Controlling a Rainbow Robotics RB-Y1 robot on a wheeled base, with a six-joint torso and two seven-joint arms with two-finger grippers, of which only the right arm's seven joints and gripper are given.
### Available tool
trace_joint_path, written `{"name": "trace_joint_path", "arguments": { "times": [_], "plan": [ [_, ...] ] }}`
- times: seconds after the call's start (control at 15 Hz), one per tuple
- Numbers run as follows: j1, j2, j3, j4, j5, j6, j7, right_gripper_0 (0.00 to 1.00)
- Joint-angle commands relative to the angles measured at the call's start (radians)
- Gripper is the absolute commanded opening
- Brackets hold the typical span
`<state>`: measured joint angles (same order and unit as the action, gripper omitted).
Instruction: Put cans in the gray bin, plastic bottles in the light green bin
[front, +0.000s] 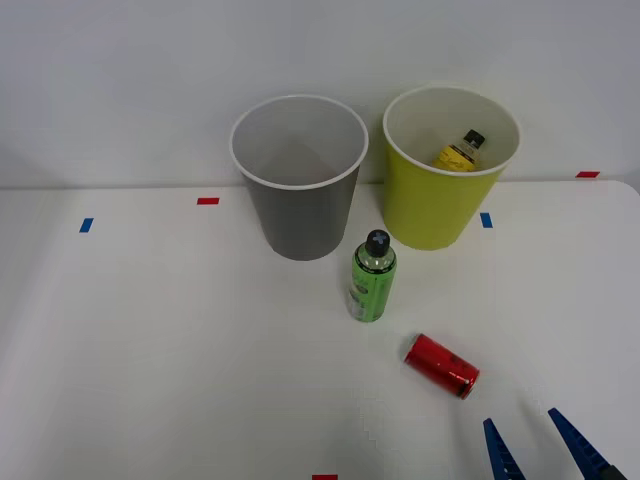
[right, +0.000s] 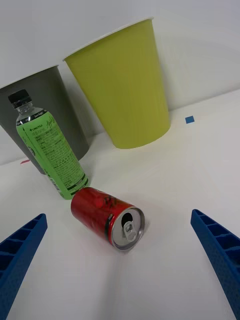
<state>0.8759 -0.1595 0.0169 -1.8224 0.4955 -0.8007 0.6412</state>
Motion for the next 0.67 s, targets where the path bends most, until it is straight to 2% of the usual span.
{"name": "trace_joint_path", "arguments": {
  "times": [0.07, 0.67],
  "plan": [
    [0.000, 0.000, 0.000, 0.000, 0.000, 0.000, 0.000, 1.00],
    [0.000, 0.000, 0.000, 0.000, 0.000, 0.000, 0.000, 1.00]
  ]
}}
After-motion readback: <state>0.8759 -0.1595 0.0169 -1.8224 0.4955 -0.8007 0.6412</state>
